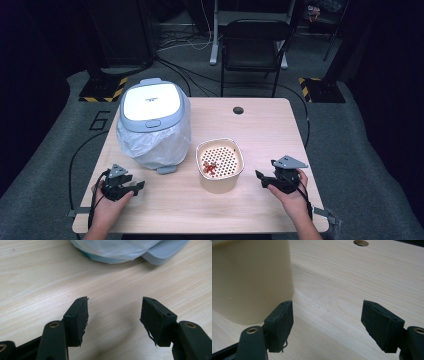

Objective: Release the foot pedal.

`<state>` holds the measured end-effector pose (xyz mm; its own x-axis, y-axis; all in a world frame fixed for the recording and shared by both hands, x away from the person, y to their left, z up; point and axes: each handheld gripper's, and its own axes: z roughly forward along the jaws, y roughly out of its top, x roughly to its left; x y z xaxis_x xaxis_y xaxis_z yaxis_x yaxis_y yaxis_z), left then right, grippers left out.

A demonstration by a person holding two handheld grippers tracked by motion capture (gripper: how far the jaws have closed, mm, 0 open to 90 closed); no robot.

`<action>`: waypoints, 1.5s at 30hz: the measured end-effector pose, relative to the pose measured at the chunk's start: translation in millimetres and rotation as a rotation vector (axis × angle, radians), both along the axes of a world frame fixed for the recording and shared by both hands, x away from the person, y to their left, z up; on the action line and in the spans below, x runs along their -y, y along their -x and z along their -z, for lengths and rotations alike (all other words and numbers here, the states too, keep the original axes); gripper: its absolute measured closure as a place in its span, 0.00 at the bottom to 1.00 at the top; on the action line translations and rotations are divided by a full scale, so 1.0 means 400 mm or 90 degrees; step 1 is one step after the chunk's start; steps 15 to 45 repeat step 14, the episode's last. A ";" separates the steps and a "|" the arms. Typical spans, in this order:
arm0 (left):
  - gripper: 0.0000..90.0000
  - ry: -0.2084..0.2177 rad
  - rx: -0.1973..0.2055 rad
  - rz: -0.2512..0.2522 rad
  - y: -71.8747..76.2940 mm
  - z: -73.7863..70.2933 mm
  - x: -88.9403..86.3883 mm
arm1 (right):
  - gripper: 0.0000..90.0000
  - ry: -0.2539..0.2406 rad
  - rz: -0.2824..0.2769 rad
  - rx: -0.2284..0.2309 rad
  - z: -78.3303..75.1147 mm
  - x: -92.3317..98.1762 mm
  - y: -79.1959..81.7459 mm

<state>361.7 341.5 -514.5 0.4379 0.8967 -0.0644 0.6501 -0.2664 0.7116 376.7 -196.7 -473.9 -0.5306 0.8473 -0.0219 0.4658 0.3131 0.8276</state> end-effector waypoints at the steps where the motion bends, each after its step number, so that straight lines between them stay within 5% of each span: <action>1: 0.43 0.007 -0.010 -0.004 -0.001 0.000 -0.003 | 0.28 -0.002 0.002 0.001 0.008 0.002 -0.002; 14: 0.39 0.024 -0.003 -0.038 -0.020 0.016 -0.026 | 0.28 0.021 0.028 -0.016 0.080 0.023 -0.027; 45: 0.39 0.024 -0.003 -0.038 -0.020 0.016 -0.026 | 0.28 0.021 0.028 -0.016 0.080 0.023 -0.027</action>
